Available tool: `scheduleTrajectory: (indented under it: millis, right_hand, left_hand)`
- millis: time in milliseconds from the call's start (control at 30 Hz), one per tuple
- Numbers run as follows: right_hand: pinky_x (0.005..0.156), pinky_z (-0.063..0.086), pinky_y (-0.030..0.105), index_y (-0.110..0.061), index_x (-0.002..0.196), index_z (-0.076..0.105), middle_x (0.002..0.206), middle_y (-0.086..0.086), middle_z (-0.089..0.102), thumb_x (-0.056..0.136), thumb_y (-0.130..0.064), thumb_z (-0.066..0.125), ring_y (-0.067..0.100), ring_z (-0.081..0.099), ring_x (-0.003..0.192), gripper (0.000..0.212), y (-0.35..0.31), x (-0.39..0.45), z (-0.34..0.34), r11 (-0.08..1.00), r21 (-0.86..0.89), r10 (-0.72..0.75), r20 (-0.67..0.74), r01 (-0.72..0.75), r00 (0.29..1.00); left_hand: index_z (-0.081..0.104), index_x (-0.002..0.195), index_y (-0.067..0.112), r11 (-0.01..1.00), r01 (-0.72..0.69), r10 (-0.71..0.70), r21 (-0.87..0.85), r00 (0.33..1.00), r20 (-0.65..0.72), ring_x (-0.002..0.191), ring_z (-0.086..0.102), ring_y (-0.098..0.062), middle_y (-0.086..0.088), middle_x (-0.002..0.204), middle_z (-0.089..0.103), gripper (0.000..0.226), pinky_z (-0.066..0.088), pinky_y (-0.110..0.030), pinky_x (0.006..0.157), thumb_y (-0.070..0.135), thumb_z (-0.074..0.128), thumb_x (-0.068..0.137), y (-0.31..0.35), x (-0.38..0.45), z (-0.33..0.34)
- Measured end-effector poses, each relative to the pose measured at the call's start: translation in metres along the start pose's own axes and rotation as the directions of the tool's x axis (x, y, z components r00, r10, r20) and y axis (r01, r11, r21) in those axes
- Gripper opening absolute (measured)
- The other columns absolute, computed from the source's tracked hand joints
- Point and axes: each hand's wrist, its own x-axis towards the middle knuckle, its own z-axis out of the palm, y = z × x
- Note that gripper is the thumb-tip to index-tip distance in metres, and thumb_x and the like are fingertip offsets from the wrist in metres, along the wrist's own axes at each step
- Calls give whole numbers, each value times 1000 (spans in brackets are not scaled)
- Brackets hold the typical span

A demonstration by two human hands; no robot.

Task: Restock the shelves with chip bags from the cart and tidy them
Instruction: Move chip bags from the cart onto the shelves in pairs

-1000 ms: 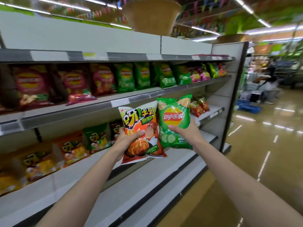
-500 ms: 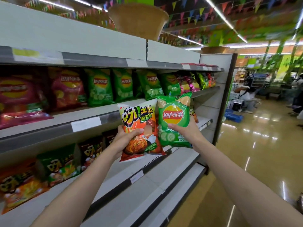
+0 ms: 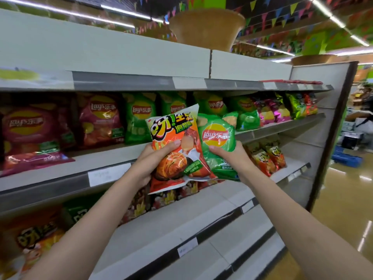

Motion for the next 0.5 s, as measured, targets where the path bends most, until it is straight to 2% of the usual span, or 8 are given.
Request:
scheduleTrajectory:
  millis: [67,167,200,267,300,400,467,500]
  right_hand:
    - [89,52,37,-10,129,39,117,5,61,66,-42,85,19,62,103,85,-4,25,6,1000,7,0,57,0,998]
    - [93,51,41,-12,131,36,118,5,59,70,-47,81,23,60,108,84,-10,58,13,1000,21,17,124,-20,992]
    - [95,50,41,-13,133,35,120,4,59,66,-52,82,23,59,110,91,-14,69,14,1000,20,13,164,-17,986]
    - [101,47,46,-15,140,35,127,4,59,46,-67,84,24,58,116,118,-21,93,15,1000,1,-7,241,7,971]
    - [102,46,47,-15,140,36,128,5,59,40,-71,83,24,58,117,124,-24,103,15,1000,-6,-14,269,16,963]
    - [105,43,47,-15,140,39,135,4,55,37,-72,80,25,54,121,125,-29,137,14,999,-30,-14,336,26,942]
    - [107,41,48,-14,144,36,139,4,51,30,-78,78,26,51,125,137,-33,151,14,998,-53,-5,360,26,933]
    - [107,41,47,-12,143,37,138,5,52,31,-78,79,25,51,124,137,-33,157,15,998,-53,-5,383,27,924]
  left_hand:
    - [59,100,26,1000,1,-1,-8,998,-62,86,68,-13,3,93,71,30,54,-28,77,35,72,74,9,7,-1]
    - [60,110,23,999,32,-30,12,992,-124,93,69,-19,-3,103,72,56,54,-31,81,43,74,59,15,17,-4]
    - [61,109,23,1000,27,-24,12,987,-161,93,69,-19,-4,104,72,55,54,-31,80,43,74,59,16,21,-3]
    - [63,106,23,1000,24,-24,-2,972,-232,91,69,-18,-3,101,73,44,54,-30,78,40,73,67,16,31,-2]
    - [64,104,23,999,32,-30,3,964,-264,90,70,-18,-2,100,73,39,54,-30,78,40,73,70,16,35,-2]
    - [65,106,20,998,67,-56,19,938,-342,91,70,-19,-4,99,74,51,54,-32,81,45,74,62,19,46,5]
    - [65,106,19,996,87,-75,18,928,-365,88,71,-18,-4,96,75,51,55,-30,76,45,73,64,20,52,13]
    - [65,106,18,996,89,-77,15,925,-371,85,71,-17,-3,93,75,48,55,-28,72,45,74,66,19,55,17]
